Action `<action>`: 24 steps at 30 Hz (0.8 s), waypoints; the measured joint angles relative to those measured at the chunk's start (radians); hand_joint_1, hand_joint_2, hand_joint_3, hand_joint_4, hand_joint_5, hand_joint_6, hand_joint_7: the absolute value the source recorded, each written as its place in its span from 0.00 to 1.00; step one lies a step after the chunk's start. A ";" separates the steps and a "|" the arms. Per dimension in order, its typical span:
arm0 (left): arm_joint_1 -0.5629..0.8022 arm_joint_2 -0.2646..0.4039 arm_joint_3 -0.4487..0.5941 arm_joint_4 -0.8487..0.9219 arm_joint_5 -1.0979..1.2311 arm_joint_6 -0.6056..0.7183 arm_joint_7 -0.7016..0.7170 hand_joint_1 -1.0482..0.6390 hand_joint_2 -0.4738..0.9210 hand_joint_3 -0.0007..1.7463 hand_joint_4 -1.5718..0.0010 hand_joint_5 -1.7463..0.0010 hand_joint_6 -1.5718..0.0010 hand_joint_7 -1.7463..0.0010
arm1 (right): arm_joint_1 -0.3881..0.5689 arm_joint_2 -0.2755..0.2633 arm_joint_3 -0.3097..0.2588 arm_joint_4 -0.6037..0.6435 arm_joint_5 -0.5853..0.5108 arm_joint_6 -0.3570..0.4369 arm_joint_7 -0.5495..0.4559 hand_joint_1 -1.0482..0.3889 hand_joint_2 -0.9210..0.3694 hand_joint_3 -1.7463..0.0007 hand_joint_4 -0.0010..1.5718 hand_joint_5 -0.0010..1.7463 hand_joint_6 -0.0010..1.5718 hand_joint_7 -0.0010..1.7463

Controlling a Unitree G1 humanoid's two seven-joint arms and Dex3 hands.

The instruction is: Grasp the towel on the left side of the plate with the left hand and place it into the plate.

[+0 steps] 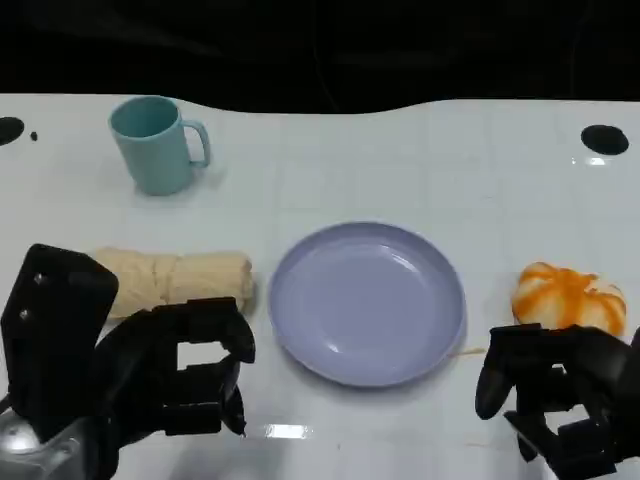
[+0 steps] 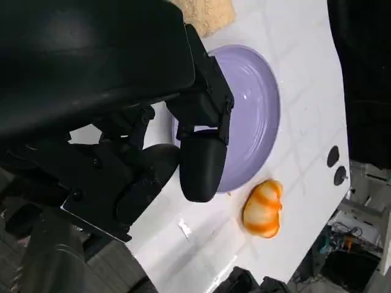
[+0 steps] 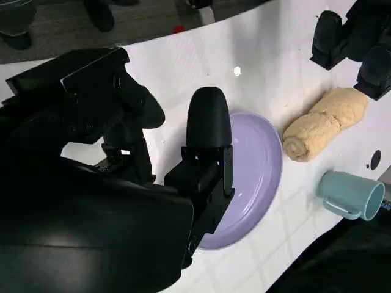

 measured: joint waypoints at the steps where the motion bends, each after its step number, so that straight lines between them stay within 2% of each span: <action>1: 0.000 -0.008 0.004 -0.002 0.000 0.000 0.007 0.59 0.73 0.72 0.55 0.00 0.56 0.12 | 0.000 0.000 0.000 0.000 0.000 0.000 0.000 0.79 0.24 0.39 0.44 0.97 0.43 0.82; 3: 0.004 -0.019 0.008 -0.005 0.000 -0.015 0.009 0.58 0.71 0.71 0.59 0.03 0.57 0.23 | 0.000 0.000 0.000 0.000 0.000 0.000 0.000 0.78 0.25 0.40 0.44 0.97 0.43 0.82; 5: 0.014 -0.022 0.007 -0.005 0.006 -0.056 0.008 0.57 0.70 0.69 0.60 0.06 0.58 0.30 | 0.000 0.000 0.000 0.000 -0.001 0.000 0.000 0.78 0.25 0.40 0.44 0.97 0.43 0.82; 8: 0.029 -0.020 0.004 -0.002 0.040 -0.136 0.006 0.52 0.81 0.49 0.62 0.15 0.60 0.45 | 0.000 0.000 0.000 0.000 -0.002 0.000 0.000 0.78 0.25 0.39 0.44 0.97 0.43 0.82; 11: 0.031 -0.013 -0.001 0.007 0.071 -0.212 0.004 0.48 0.93 0.23 0.68 0.25 0.61 0.61 | -0.003 0.001 0.002 0.001 -0.002 0.000 0.000 0.78 0.25 0.39 0.44 0.97 0.43 0.82; 13: 0.032 -0.004 -0.008 0.018 0.100 -0.266 0.003 0.47 0.99 0.11 0.70 0.36 0.61 0.73 | -0.006 0.001 0.002 0.004 -0.002 0.000 0.000 0.78 0.24 0.40 0.44 0.97 0.43 0.82; 15: 0.033 0.002 -0.016 0.038 0.135 -0.329 0.003 0.46 1.00 0.06 0.72 0.46 0.61 0.84 | -0.008 0.002 0.003 0.006 -0.002 0.000 0.000 0.78 0.24 0.40 0.44 0.97 0.43 0.82; 18: 0.037 0.009 -0.030 0.055 0.200 -0.411 0.005 0.44 1.00 0.03 0.77 0.57 0.64 0.93 | -0.012 0.003 0.004 0.006 -0.002 0.000 0.000 0.78 0.24 0.40 0.44 0.97 0.43 0.82; 21: 0.038 0.016 -0.039 0.060 0.268 -0.474 0.014 0.40 1.00 0.03 0.82 0.65 0.70 0.98 | -0.016 0.003 0.008 0.006 -0.007 0.000 -0.001 0.78 0.24 0.40 0.44 0.97 0.43 0.82; 24: 0.038 0.056 -0.068 0.066 0.400 -0.547 0.035 0.38 1.00 0.03 0.85 0.69 0.74 1.00 | -0.016 0.005 0.010 0.005 -0.008 0.000 -0.001 0.78 0.24 0.40 0.44 0.97 0.43 0.82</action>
